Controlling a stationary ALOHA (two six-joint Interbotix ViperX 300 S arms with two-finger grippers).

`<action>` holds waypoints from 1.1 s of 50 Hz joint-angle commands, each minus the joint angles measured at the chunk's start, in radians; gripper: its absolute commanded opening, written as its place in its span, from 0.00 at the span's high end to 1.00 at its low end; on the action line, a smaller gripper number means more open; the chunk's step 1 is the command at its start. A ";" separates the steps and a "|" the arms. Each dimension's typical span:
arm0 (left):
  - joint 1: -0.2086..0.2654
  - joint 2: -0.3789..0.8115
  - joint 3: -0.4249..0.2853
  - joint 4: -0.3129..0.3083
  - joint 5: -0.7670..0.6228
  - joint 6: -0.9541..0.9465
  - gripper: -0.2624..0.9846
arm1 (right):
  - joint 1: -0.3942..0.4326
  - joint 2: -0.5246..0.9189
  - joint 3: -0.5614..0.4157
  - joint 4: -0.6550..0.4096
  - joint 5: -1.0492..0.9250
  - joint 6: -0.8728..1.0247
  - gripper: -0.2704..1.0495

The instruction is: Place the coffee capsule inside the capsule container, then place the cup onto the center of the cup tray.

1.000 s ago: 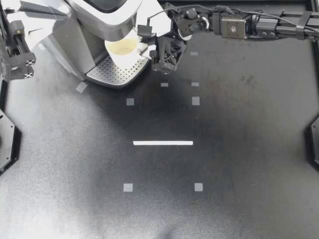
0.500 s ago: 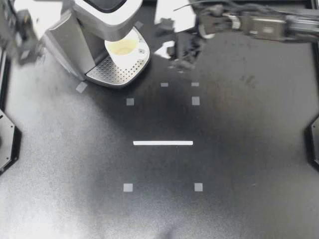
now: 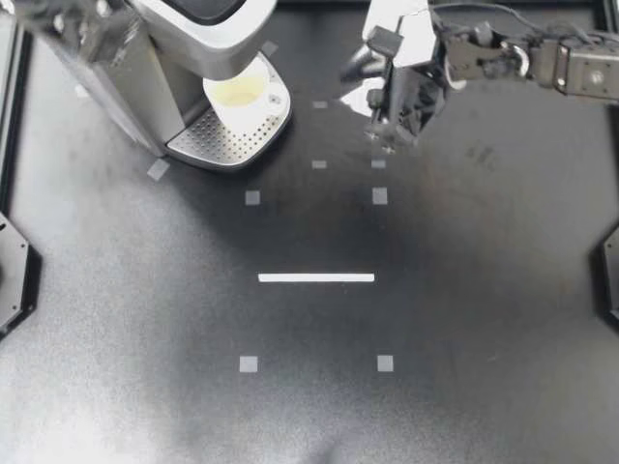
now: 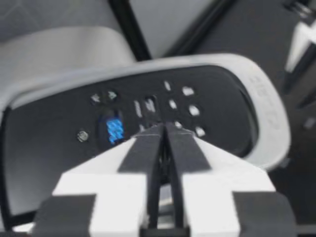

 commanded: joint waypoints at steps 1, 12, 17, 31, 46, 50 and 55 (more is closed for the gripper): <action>0.003 0.025 -0.074 0.003 0.028 0.014 0.69 | 0.031 -0.034 -0.003 0.006 -0.032 0.002 0.56; 0.020 0.072 -0.133 -0.008 0.055 0.026 0.69 | 0.049 -0.034 0.006 0.006 -0.054 0.008 0.57; 0.046 0.089 -0.149 -0.037 0.087 0.032 0.69 | 0.055 -0.035 0.012 0.008 -0.055 0.008 0.57; 0.081 0.150 -0.189 -0.155 0.135 0.146 0.69 | 0.058 -0.032 0.021 0.020 -0.060 0.008 0.57; 0.107 0.181 -0.193 -0.158 0.129 0.160 0.69 | 0.067 -0.029 0.028 0.028 -0.061 0.002 0.57; 0.112 0.187 -0.193 -0.158 0.127 0.160 0.69 | 0.069 -0.031 0.031 0.026 -0.063 -0.002 0.57; 0.114 0.193 -0.192 -0.158 0.124 0.160 0.69 | 0.069 -0.034 0.035 0.028 -0.071 -0.002 0.57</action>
